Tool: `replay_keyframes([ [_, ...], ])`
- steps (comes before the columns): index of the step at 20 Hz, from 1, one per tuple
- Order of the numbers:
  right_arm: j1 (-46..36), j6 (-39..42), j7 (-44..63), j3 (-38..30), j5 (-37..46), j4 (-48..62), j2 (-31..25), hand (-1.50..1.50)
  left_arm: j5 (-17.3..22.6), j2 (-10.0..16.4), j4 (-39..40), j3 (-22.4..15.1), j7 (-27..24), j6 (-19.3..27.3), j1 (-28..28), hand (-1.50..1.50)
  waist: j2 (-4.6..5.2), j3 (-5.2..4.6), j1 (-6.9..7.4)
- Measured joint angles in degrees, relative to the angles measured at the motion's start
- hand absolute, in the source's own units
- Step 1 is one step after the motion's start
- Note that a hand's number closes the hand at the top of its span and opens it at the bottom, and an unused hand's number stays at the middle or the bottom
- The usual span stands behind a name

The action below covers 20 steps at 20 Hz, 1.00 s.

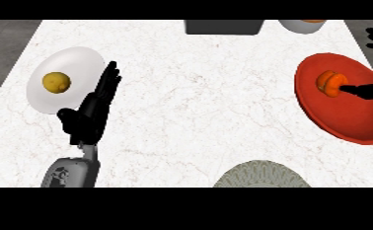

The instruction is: Pick the squash from the placemat and place it in the bowl

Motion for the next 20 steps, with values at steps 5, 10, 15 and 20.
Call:
replay_keyframes([
  [5, -0.30, 1.78, -0.84, -4.46, -5.23, 0.53, -0.67, -1.50, 0.62, 0.48, -0.02, 0.76, 0.47, -0.67, -0.12, 0.00, -0.11, -0.04, -0.31],
  [10, 0.25, 9.31, 2.70, -8.39, -10.99, 0.77, -4.97, -1.50, 0.11, -0.03, 0.10, 0.43, 0.37, -0.32, 0.24, 0.00, -0.19, -0.06, -0.54],
  [15, 2.69, 17.31, 2.15, -12.07, -16.24, 3.82, -8.61, -1.50, -0.18, -0.08, -0.11, 0.33, 0.03, -0.33, 0.84, 0.00, -0.16, -0.05, -0.53],
  [20, 6.50, 24.49, -1.93, -13.72, -18.80, 7.28, -11.82, -1.50, -0.50, -0.60, -1.60, -0.47, 0.81, -0.28, 1.78, 0.00, -0.12, -0.02, -0.38],
])
